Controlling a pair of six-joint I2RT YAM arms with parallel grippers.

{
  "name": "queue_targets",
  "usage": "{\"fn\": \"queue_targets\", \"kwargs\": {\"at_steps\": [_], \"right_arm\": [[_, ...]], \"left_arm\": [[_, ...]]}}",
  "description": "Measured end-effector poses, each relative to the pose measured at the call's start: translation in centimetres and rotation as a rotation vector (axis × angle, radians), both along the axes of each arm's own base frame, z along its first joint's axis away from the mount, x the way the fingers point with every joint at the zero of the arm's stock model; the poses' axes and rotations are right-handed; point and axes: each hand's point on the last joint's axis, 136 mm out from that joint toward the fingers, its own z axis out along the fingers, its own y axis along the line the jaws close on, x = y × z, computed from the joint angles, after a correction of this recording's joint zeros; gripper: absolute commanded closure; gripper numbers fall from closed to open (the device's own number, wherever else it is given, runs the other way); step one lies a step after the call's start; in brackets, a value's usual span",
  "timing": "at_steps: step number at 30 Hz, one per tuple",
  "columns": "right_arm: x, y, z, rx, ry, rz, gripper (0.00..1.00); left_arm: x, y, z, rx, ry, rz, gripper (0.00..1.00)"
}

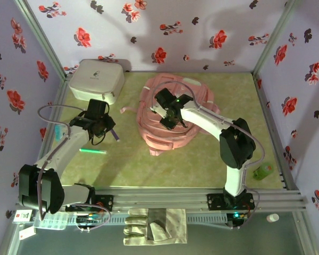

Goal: Pack the student bag

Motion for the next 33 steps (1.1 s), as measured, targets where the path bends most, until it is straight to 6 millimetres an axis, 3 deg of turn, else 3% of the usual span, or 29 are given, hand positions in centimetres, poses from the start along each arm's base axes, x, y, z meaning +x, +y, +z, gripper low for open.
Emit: {"fn": "queue_targets", "kwargs": {"at_steps": [5,12,17,25,33], "right_arm": [[1.0,-0.1,0.8,-0.010,-0.062,-0.003,0.90],[1.7,0.0,3.6,0.043,-0.142,-0.030,1.00],[2.3,0.5,4.8,0.116,-0.170,-0.100,1.00],[3.8,2.1,7.6,0.293,-0.208,-0.259,1.00],[4.7,3.2,10.1,0.428,-0.213,-0.355,1.00]], "left_arm": [[-0.1,-0.3,0.1,-0.013,0.001,-0.012,0.97],[0.2,-2.0,0.8,-0.080,-0.025,-0.074,0.96],[1.3,-4.9,2.4,-0.194,-0.097,-0.142,0.95],[3.4,-11.5,5.3,-0.441,-0.235,-0.213,0.94],[5.7,-15.7,3.7,-0.546,-0.220,-0.197,0.94]]}}
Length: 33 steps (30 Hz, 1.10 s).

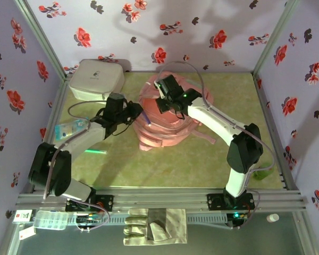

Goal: Pack the student bag

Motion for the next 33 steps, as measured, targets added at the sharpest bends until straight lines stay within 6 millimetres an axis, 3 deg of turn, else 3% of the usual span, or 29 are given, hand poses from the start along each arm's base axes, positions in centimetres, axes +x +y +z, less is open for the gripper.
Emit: {"fn": "queue_targets", "kwargs": {"at_steps": [6,10,16,26,31,33], "right_arm": [[0.3,0.1,0.8,0.047,0.007,-0.027,1.00],[0.3,0.2,0.8,0.066,0.015,-0.039,1.00],[0.7,0.1,1.0,0.091,0.015,-0.061,1.00],[0.8,0.2,1.1,0.121,0.029,-0.068,1.00],[0.8,0.3,0.8,0.135,0.035,-0.069,1.00],[0.8,0.4,0.7,0.140,0.036,-0.066,1.00]], "left_arm": [[2.4,-1.4,0.7,-0.055,0.010,0.064,0.92],[3.8,-2.2,1.1,-0.089,0.019,0.116,0.75],[5.1,-3.2,0.7,-0.119,0.050,0.152,0.62],[3.9,-2.5,0.5,-0.056,0.067,0.130,0.52],[2.0,-0.3,1.8,0.029,0.036,0.107,0.47],[1.8,0.9,2.3,0.058,0.023,0.110,0.51]]}}
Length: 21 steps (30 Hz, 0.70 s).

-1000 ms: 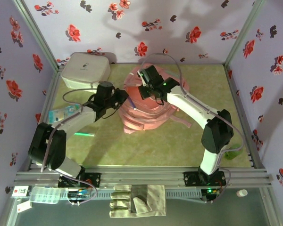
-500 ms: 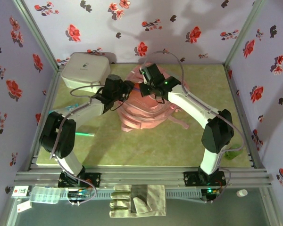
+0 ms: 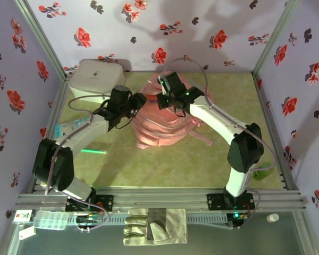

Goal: Pack the student bag

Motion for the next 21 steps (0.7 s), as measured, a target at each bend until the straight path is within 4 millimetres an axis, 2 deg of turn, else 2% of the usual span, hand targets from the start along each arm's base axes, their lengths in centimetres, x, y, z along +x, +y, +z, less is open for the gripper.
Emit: {"fn": "queue_targets", "kwargs": {"at_steps": [3,6,10,13,16,18,21], "right_arm": [[0.0,0.0,0.1,0.005,-0.001,0.001,1.00],[0.0,0.0,0.0,0.010,0.003,0.003,1.00],[0.0,-0.2,0.1,0.017,0.004,-0.006,1.00],[0.0,-0.2,0.2,0.022,0.005,-0.008,1.00],[0.0,-0.1,0.1,0.027,0.009,-0.006,1.00],[-0.1,-0.1,0.0,0.030,0.016,-0.002,1.00],[-0.2,0.0,-0.4,0.037,0.026,0.001,1.00]], "left_arm": [[0.7,1.6,0.1,0.029,-0.015,0.015,0.59],[1.6,2.9,-0.8,0.060,-0.012,0.024,0.70],[3.2,2.7,-2.2,0.084,0.012,0.004,0.73],[3.6,2.1,-3.1,0.086,0.032,-0.014,0.72],[3.3,2.4,-3.8,0.104,0.056,-0.022,0.64],[3.2,3.0,-4.1,0.121,0.069,-0.021,0.59],[2.1,5.1,-5.2,0.166,0.101,-0.002,0.53]]}}
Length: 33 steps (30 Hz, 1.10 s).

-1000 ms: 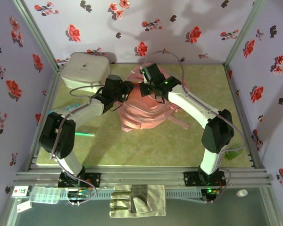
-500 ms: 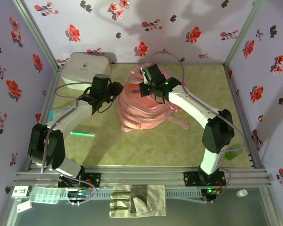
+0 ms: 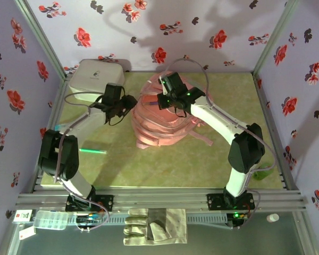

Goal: Pack the student bag

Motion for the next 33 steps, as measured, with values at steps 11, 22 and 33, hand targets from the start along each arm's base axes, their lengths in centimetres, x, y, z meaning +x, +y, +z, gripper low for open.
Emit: {"fn": "queue_targets", "kwargs": {"at_steps": [11,22,33], "right_arm": [[-0.6,0.1,-0.8,0.032,0.019,0.000,1.00],[-0.6,0.1,-1.0,0.035,0.024,0.000,1.00],[-0.7,0.2,-1.1,0.048,0.032,-0.010,1.00]], "left_arm": [[-13.4,13.1,-4.8,0.330,0.239,0.173,0.31],[-19.6,19.9,-9.5,0.420,0.408,0.349,0.32],[-17.6,20.3,-11.8,0.411,0.455,0.339,0.46]]}}
